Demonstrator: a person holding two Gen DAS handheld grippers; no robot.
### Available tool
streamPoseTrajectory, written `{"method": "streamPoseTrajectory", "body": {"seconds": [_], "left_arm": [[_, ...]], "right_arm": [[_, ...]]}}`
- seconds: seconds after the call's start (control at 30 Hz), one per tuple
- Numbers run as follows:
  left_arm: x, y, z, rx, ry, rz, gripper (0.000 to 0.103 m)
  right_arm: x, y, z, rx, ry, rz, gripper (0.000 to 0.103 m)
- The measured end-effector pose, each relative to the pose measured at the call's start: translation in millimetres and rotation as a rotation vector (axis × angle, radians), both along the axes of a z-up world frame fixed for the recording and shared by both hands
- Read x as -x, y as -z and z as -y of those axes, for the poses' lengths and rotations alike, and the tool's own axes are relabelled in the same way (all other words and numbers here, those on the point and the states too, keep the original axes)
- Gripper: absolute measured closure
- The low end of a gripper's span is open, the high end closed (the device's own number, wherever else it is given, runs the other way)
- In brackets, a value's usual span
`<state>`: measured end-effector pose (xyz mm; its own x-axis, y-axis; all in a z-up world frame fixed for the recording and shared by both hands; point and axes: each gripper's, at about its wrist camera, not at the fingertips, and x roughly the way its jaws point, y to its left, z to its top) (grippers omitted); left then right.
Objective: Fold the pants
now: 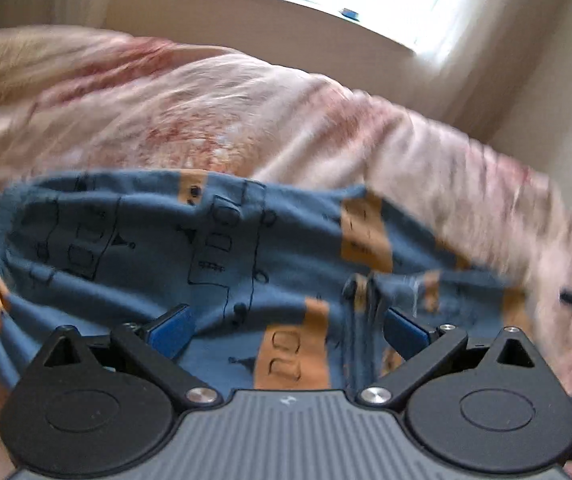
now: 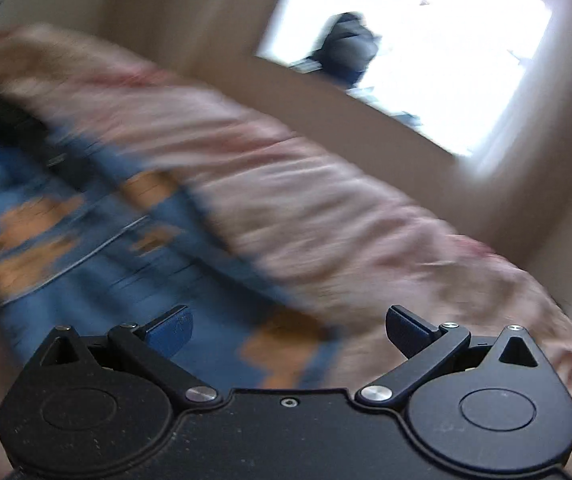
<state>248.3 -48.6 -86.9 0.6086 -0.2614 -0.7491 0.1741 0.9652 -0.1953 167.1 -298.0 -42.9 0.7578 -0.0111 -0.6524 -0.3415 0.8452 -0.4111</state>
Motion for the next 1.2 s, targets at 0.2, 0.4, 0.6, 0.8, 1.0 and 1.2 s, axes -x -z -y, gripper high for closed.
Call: {"method": "streamPoseTrajectory", "body": {"seconds": [0.2,0.4,0.6,0.8,1.0,1.2], "left_arm": [[22.8,-25.2,18.3,-0.209,0.074,0.055,0.000],[66.5,-75.2,-35.9,-0.197,-0.069,0.187,0.000],[66.8,-37.1,-131.8,0.029,-0.564,-0.062,0.000],[51.9,-13.1,-153.7,0.216,-0.638,-0.219,0.000],[57.2,-19.1,-136.3,0.170,-0.570,-0.146,0.000],[67.1,-14.5,-155.6,0.283,-0.694,-0.101,0.000]], "right_arm": [[4.1,13.0,-14.6,0.064,-0.019,0.034,0.001],[14.3,-9.3,-5.8,-0.034,0.003,0.126,0.001],[7.6,0.8,-9.6,-0.052,0.027,0.067,0.001],[10.0,-15.1,-11.7,-0.167,-0.024,0.111,0.001],[-30.1,-31.3,-26.1,-0.343,0.024,0.009,0.001],[-95.1,-17.0,-82.9,-0.330,-0.051,-0.130,0.001]]}}
